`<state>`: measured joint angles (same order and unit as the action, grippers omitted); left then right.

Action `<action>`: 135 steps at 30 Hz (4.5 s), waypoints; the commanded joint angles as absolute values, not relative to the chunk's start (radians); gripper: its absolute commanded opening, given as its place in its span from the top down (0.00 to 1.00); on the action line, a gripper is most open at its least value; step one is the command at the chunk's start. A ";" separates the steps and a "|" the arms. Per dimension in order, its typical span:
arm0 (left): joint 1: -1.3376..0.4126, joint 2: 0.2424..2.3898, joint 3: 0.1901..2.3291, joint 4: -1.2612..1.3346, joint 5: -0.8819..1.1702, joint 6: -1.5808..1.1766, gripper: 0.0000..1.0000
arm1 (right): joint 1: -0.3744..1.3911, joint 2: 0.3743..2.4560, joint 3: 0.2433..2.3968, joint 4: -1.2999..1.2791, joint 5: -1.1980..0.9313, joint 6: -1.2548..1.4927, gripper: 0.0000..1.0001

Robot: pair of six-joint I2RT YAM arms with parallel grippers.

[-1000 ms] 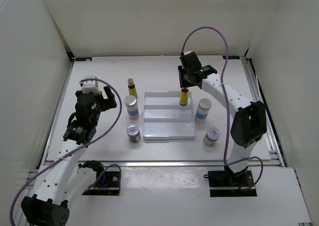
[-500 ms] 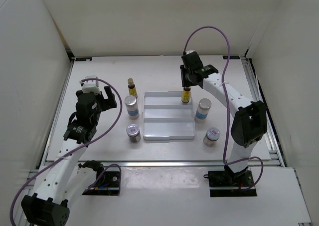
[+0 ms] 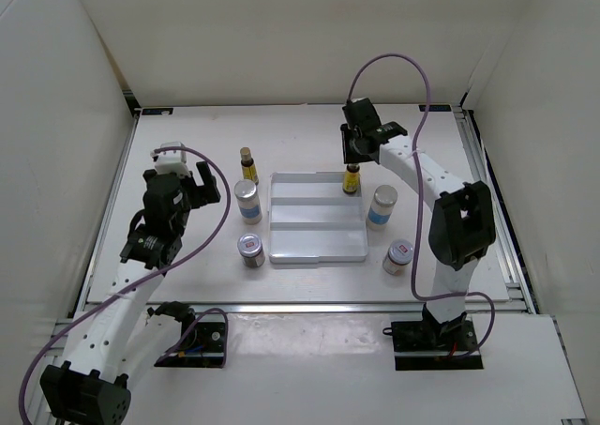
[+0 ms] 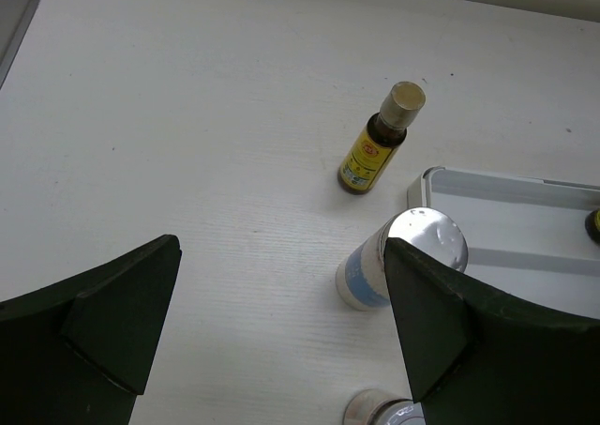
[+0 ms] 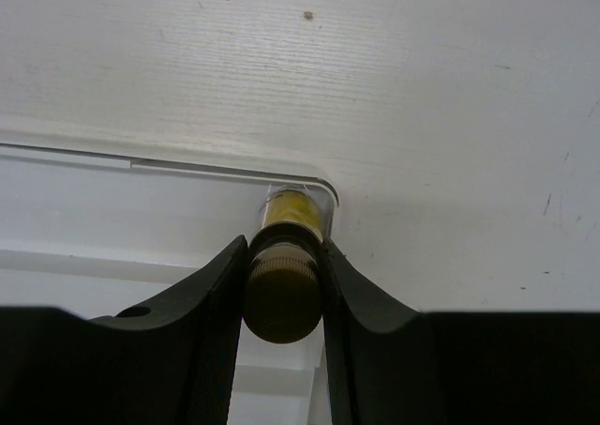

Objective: Organize the condiment bottles

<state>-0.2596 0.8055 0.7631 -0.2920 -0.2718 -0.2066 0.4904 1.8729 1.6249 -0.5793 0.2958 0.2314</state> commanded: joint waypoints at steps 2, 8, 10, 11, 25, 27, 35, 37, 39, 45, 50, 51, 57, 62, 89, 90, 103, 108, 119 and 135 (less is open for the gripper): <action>-0.264 0.801 0.769 -0.279 -0.267 -0.199 0.00 | 0.488 1.871 1.612 -0.538 0.253 0.267 1.00; -0.264 0.819 0.769 -0.261 -0.246 -0.210 0.00 | 0.488 1.800 1.575 -0.560 0.264 0.287 0.20; -0.264 0.819 0.769 -0.252 -0.204 -0.210 0.00 | 0.488 1.763 1.575 -0.589 0.296 0.287 0.01; -0.264 0.819 0.769 -0.252 -0.181 -0.210 0.00 | 0.488 1.729 1.575 -0.603 0.314 0.287 0.01; -0.295 1.540 1.416 -0.505 0.000 -0.249 0.08 | 0.479 1.376 1.602 -0.696 0.322 0.227 0.01; -0.295 1.590 1.452 -0.514 0.000 -0.249 0.08 | 0.479 1.301 1.554 -0.696 0.278 0.227 0.01; -0.295 1.740 1.523 -0.514 -0.031 -0.258 0.13 | 0.479 1.051 1.444 -0.706 0.218 0.227 0.01; -0.295 1.764 1.539 -0.514 -0.041 -0.267 0.14 | 0.479 1.011 1.434 -0.706 0.227 0.227 0.01; -0.295 1.781 1.552 -0.514 -0.041 -0.267 0.20 | 0.479 0.968 1.410 -0.696 0.227 0.218 0.01; -0.295 1.835 1.605 -0.514 -0.042 -0.256 0.34 | 0.479 0.936 1.410 -0.696 0.236 0.209 0.01; -0.295 1.835 1.605 -0.514 -0.041 -0.256 0.36 | 0.479 0.916 1.401 -0.696 0.258 0.209 0.01; -0.295 1.835 1.605 -0.514 -0.041 -0.256 0.34 | 0.479 0.916 1.401 -0.696 0.258 0.209 0.01; -0.295 1.835 1.605 -0.532 -0.060 -0.247 0.27 | 0.479 0.916 1.401 -0.715 0.267 0.209 0.01; -0.295 1.856 1.614 -0.532 -0.060 -0.238 0.35 | 0.479 0.916 1.391 -0.715 0.267 0.209 0.01; -0.426 1.678 1.821 -0.641 -0.061 -0.222 0.89 | 0.479 0.859 1.328 -0.724 0.307 0.207 0.01; -0.437 1.678 1.821 -0.641 -0.061 -0.232 0.89 | 0.479 0.859 1.328 -0.724 0.307 0.207 0.01; -0.548 1.788 1.713 -0.617 -0.117 -0.262 0.89 | 0.479 0.830 1.301 -0.753 0.307 0.216 0.01; -0.558 1.819 1.663 -0.569 -0.152 -0.273 0.89 | 0.479 0.821 1.290 -0.773 0.316 0.216 0.01; -0.577 1.864 1.663 -0.560 -0.198 -0.273 0.42 | 0.479 0.860 1.229 -0.819 0.367 0.293 0.01; -0.577 1.427 1.550 -0.572 -0.381 -0.114 0.00 | 0.469 1.169 1.086 -0.661 0.313 0.321 0.01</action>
<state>-0.5720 1.5867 1.5997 -0.5789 -0.2478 -0.1864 0.4744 1.1225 1.0641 -0.7368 0.3229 0.3115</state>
